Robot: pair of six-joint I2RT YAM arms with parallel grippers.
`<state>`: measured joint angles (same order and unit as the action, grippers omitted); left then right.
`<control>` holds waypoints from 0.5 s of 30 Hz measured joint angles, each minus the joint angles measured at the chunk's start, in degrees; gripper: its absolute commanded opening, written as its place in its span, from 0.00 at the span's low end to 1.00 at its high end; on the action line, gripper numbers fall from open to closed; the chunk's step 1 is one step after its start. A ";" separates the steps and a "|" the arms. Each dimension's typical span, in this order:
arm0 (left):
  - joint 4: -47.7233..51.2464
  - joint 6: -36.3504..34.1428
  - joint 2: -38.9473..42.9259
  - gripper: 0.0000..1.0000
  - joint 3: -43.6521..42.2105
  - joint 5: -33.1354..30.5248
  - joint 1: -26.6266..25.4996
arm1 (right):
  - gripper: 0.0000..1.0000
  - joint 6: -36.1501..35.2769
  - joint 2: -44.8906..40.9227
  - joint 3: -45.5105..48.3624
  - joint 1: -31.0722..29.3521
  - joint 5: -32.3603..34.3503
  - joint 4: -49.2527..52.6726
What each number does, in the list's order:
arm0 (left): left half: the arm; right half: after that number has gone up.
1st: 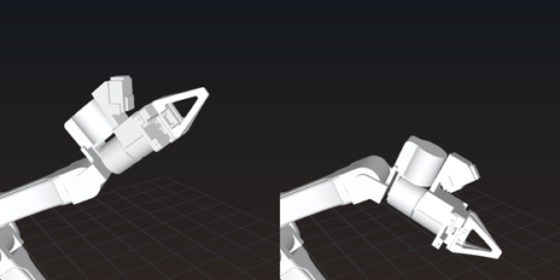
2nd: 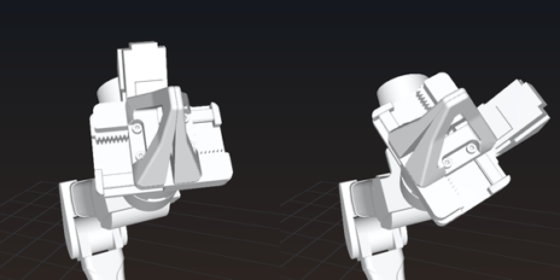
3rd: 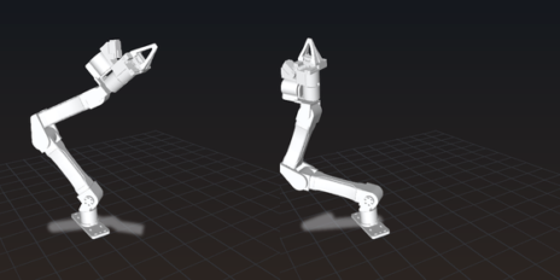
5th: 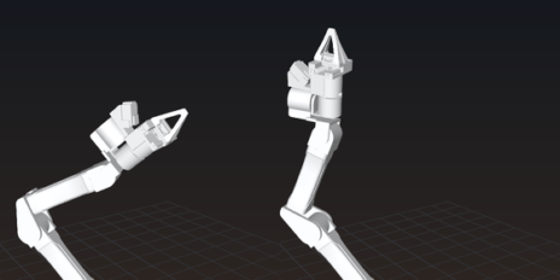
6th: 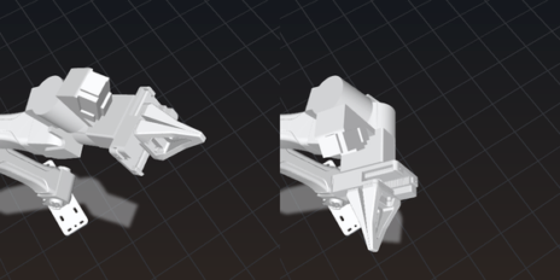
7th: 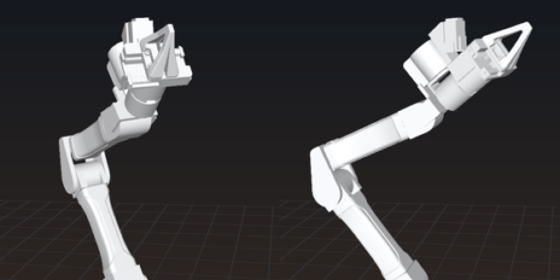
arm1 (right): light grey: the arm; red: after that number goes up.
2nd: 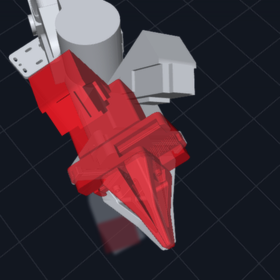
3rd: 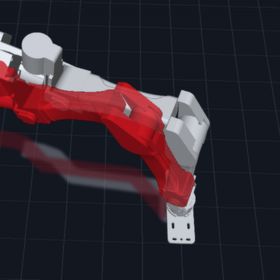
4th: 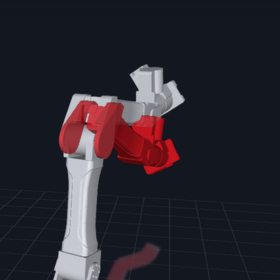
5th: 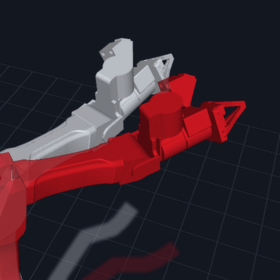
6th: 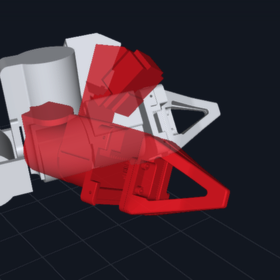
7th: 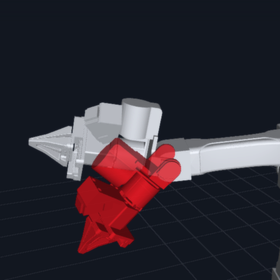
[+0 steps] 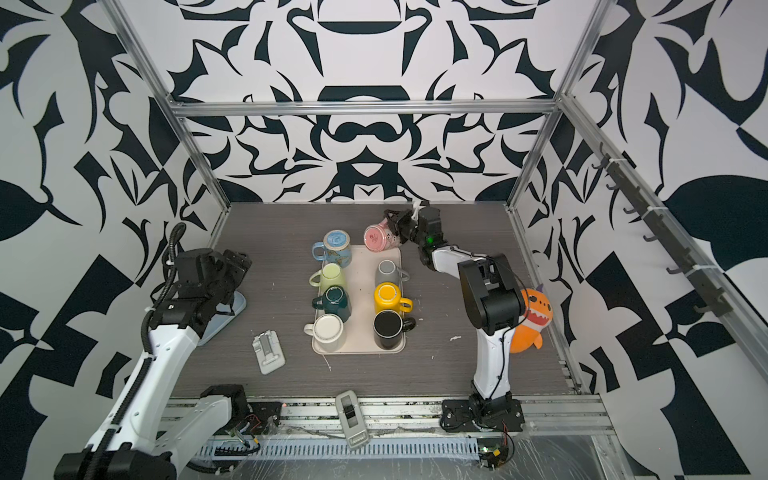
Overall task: Turn the mug right side up
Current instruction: 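Lift the pink mug with the right gripper while the left gripper reaches toward it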
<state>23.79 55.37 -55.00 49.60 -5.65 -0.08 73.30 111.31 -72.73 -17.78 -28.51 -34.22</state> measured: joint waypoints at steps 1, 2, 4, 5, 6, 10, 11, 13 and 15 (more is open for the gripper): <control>-0.37 -0.96 -0.96 0.88 1.38 1.09 0.00 | 0.00 -3.26 -1.42 -0.81 -0.59 0.02 2.73; -0.83 -2.27 -2.25 0.88 3.06 2.49 0.00 | 0.00 -7.50 -3.30 -1.86 -1.53 0.42 6.38; -1.84 -4.50 -4.48 0.88 5.97 5.27 0.00 | 0.00 -15.87 -6.91 -3.61 -3.72 1.90 12.66; -2.45 -5.92 -5.62 0.88 7.39 7.02 -0.02 | 0.00 -19.87 -8.68 -4.20 -4.96 2.82 15.39; -3.06 -7.13 -6.49 0.88 8.44 8.50 -0.15 | 0.00 -24.06 -10.60 -4.66 -6.38 4.07 18.08; -4.92 -11.72 -8.76 0.89 11.93 13.38 -1.14 | 0.00 -38.86 -17.09 -4.85 -11.58 9.86 25.81; -5.29 -13.09 -9.16 0.89 12.92 14.99 -1.29 | 0.00 -42.62 -18.51 -4.68 -13.07 11.58 27.36; -5.81 -15.45 -9.79 0.88 14.95 18.05 -1.51 | 0.00 -49.20 -21.11 -3.48 -15.67 14.95 28.94; -6.32 -17.97 -10.69 0.88 17.64 21.99 -1.81 | 0.00 -56.30 -24.11 -1.07 -18.49 19.32 29.90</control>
<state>17.47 37.41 -65.69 67.24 16.34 -1.89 16.99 87.20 -73.80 -36.27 -9.19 -4.32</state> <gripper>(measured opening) 0.885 0.049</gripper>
